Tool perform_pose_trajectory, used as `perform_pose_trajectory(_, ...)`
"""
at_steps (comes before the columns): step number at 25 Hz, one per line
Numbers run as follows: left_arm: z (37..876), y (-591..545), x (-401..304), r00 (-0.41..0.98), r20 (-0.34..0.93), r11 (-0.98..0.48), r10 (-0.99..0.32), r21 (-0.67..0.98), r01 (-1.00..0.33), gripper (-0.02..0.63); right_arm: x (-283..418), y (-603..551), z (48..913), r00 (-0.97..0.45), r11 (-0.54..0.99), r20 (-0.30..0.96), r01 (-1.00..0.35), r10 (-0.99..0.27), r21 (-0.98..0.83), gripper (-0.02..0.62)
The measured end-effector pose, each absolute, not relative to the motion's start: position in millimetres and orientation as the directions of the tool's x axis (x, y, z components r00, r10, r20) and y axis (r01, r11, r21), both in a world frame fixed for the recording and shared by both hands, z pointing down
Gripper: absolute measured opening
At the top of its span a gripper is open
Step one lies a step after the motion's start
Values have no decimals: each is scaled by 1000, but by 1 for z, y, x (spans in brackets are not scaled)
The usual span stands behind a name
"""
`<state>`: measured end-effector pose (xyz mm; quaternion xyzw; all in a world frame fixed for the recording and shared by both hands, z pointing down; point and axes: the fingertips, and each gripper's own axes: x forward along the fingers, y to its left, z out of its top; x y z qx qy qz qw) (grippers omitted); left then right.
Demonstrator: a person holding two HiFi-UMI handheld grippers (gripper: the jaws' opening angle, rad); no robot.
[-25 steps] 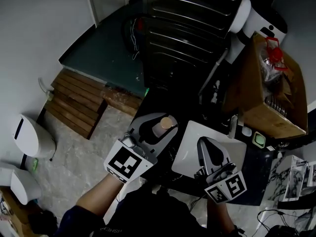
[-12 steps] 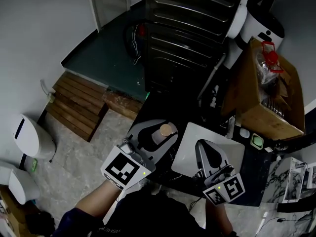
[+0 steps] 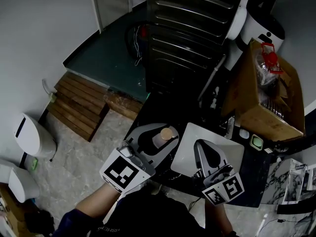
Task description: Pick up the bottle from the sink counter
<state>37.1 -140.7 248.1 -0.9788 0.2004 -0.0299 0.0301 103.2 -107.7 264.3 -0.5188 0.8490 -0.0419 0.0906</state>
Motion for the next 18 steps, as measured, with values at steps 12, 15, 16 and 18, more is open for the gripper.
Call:
perform_pose_trajectory(12, 251, -141, 47, 916, 55, -916, -398, -67, -395, 138, 110, -109, 266, -459, 469, -99, -869, -883, -157, 18)
perform_pose_trajectory(15, 251, -142, 50, 915, 56, -916, -399, -68, -395, 138, 113, -111, 266, -462, 471, -94, -868, -882, -154, 18)
perform_pose_trajectory(16, 251, -143, 51, 915, 57, -916, -399, -67, -395, 138, 113, -111, 266, -463, 472, -92, -868, -881, -153, 18)
perform_pose_trajectory(18, 253, -145, 52, 915, 57, -916, -400, -63, -396, 138, 113, -112, 268, -467, 475, -87, -866, -880, -154, 18)
